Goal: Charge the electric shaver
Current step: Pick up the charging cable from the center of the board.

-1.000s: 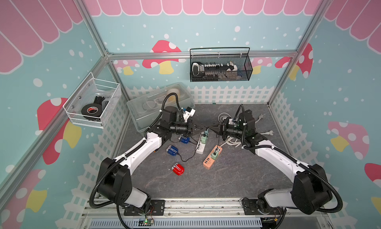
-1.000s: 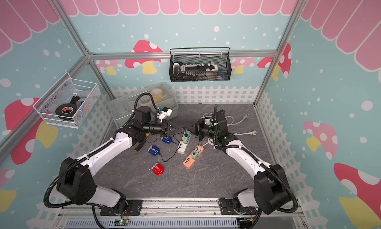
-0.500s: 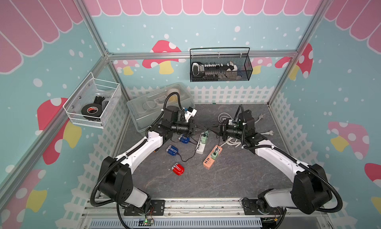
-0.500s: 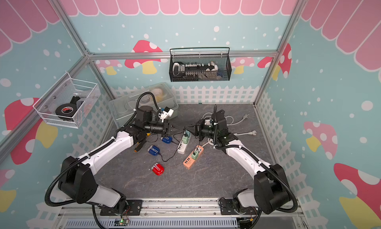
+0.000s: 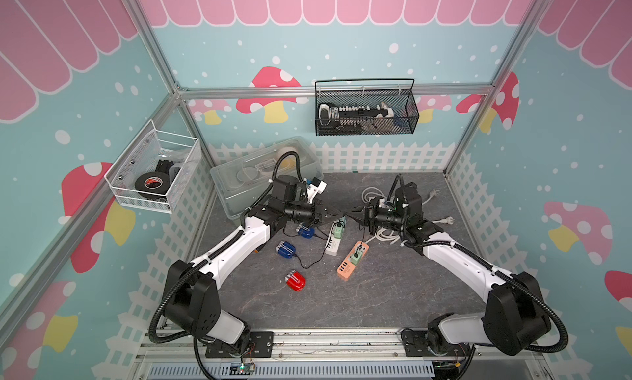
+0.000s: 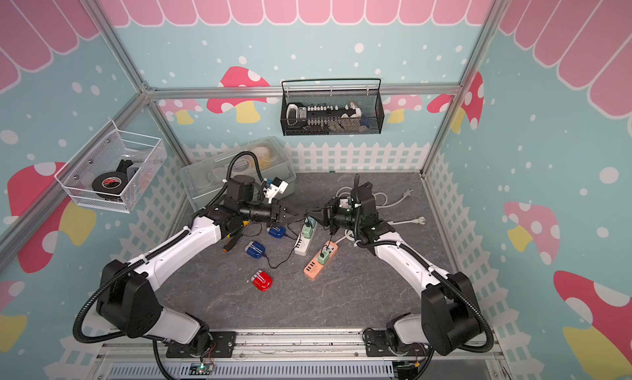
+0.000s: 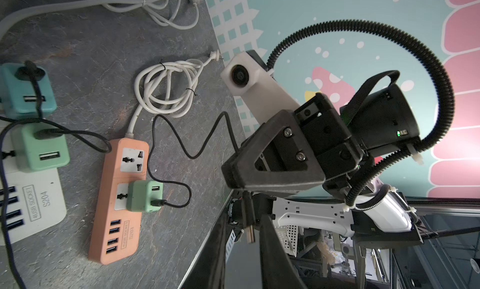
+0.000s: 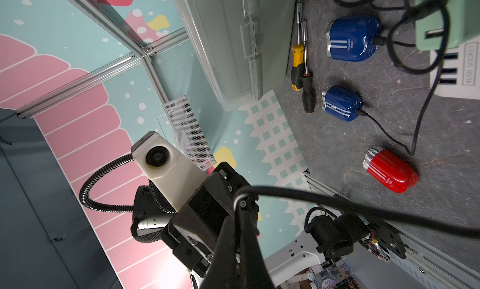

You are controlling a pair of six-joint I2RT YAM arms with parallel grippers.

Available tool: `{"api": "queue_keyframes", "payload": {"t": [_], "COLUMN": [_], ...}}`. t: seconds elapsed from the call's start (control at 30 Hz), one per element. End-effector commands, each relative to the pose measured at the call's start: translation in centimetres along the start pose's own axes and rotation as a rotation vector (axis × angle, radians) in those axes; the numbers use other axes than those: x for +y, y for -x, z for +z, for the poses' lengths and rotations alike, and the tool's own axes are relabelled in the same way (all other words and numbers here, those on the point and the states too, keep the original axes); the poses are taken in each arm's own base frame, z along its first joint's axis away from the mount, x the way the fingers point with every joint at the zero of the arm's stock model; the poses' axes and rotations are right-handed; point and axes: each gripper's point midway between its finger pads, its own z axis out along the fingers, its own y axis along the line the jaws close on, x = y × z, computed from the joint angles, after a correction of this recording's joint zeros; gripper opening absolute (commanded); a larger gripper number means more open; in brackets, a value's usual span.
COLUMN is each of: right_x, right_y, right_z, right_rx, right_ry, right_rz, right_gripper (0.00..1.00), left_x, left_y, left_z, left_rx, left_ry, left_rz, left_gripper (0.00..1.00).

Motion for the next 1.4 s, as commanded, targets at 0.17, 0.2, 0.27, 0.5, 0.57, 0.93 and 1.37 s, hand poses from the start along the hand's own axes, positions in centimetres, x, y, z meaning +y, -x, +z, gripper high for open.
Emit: {"api": "queue_keyframes", "payload": {"t": [0.17, 0.2, 0.27, 0.5, 0.57, 0.93, 1.37], "right_x": [1.0, 1.0, 1.0, 0.7, 0.6, 0.3, 2.7], "right_y": [-0.1, -0.1, -0.1, -0.2, -0.3, -0.8, -4.5], "right_z": [-0.2, -0.2, -0.2, -0.4, -0.5, -1.1, -1.5], "right_rx": [0.002, 0.001, 0.002, -0.002, -0.002, 0.004, 0.233], "right_ry": [0.016, 0.018, 0.017, 0.015, 0.015, 0.002, 0.073], "right_rz": [0.007, 0.009, 0.014, 0.029, 0.03, -0.032, -0.525], "right_gripper": [0.0, 0.0, 0.0, 0.0, 0.0, 0.24, 0.59], "left_x": [-0.7, -0.8, -0.9, -0.6, -0.7, -1.0, -3.9], "left_y": [0.4, 0.3, 0.3, 0.2, 0.3, 0.9, 1.5], "left_z": [0.2, 0.3, 0.6, 0.8, 0.7, 0.2, -0.5], "left_rx": [0.0, 0.003, 0.009, 0.007, 0.002, -0.014, 0.038], "left_ry": [0.0, -0.001, -0.001, 0.017, 0.019, -0.007, -0.243], "left_rz": [0.044, 0.047, 0.055, 0.056, 0.056, 0.001, -0.37], "left_gripper": [0.17, 0.17, 0.17, 0.06, 0.04, 0.0, 0.0]}}
